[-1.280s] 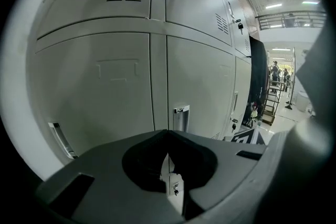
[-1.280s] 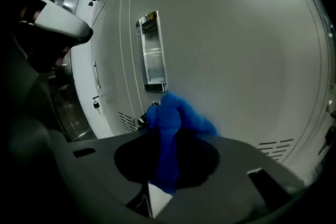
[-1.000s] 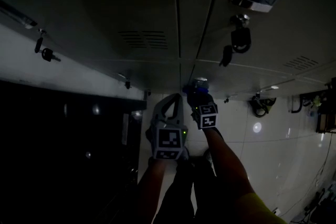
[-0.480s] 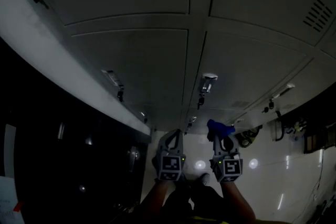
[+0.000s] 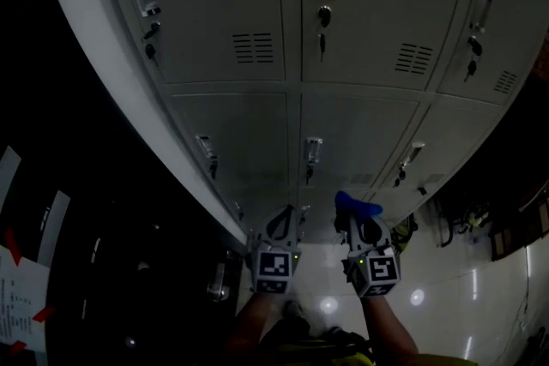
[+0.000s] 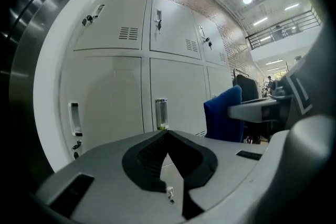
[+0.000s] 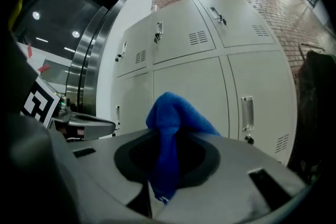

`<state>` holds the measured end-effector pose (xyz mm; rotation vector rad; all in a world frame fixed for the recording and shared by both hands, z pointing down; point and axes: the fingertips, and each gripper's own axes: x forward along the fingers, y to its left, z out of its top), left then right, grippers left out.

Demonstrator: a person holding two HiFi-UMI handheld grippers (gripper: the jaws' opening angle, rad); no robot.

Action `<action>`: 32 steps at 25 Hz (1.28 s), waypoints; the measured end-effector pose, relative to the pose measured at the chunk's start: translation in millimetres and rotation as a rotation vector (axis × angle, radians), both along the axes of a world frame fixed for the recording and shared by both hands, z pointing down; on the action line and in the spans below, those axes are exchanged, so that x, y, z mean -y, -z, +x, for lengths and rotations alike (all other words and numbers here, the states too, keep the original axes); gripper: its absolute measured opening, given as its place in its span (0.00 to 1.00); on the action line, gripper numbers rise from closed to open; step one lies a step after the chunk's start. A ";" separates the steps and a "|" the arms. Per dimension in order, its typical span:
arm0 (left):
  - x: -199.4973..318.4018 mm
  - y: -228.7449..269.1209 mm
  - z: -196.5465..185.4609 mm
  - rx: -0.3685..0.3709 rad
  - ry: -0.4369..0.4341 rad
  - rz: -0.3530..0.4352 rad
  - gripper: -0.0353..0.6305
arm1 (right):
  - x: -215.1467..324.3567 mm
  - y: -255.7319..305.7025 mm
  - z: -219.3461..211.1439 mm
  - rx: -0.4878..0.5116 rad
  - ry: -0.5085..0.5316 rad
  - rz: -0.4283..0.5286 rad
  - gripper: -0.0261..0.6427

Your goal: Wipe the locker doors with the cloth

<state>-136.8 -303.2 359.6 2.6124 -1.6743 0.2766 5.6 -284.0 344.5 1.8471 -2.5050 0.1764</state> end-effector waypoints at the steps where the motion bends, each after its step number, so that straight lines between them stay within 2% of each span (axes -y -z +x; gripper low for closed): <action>1: -9.9 3.8 2.1 0.001 0.001 0.005 0.06 | -8.7 1.9 3.5 0.002 0.007 0.000 0.15; 7: -91.0 22.3 30.2 0.017 0.019 0.026 0.06 | -88.2 25.9 50.5 0.005 0.008 0.053 0.15; 12: -202.6 52.3 99.2 -0.025 0.005 0.067 0.06 | -214.1 53.4 126.5 0.039 0.005 0.097 0.15; 14: -258.3 60.2 132.0 -0.022 -0.031 0.090 0.06 | -271.6 66.1 154.7 0.042 0.004 0.104 0.14; 16: -304.2 57.0 154.7 -0.033 -0.063 0.076 0.06 | -319.1 67.8 181.5 0.045 -0.017 0.106 0.14; 19: -352.0 59.6 156.7 -0.126 -0.044 0.039 0.06 | -365.9 63.6 207.3 0.070 -0.027 0.086 0.14; 21: -377.9 73.0 152.6 -0.142 -0.017 0.058 0.06 | -388.7 70.7 214.8 0.068 -0.016 0.098 0.14; 24: -405.3 84.6 152.3 -0.125 -0.002 0.085 0.06 | -417.0 76.4 220.3 0.066 -0.020 0.113 0.14; 26: -417.2 86.1 153.7 -0.086 0.008 0.114 0.06 | -431.8 74.4 222.9 0.061 -0.032 0.108 0.14; 29: -430.8 90.0 156.5 -0.059 -0.007 0.151 0.06 | -447.8 75.6 227.1 0.048 -0.059 0.112 0.14; 32: -443.9 92.8 147.0 -0.055 -0.019 0.135 0.06 | -456.3 84.7 219.2 0.038 -0.077 0.132 0.14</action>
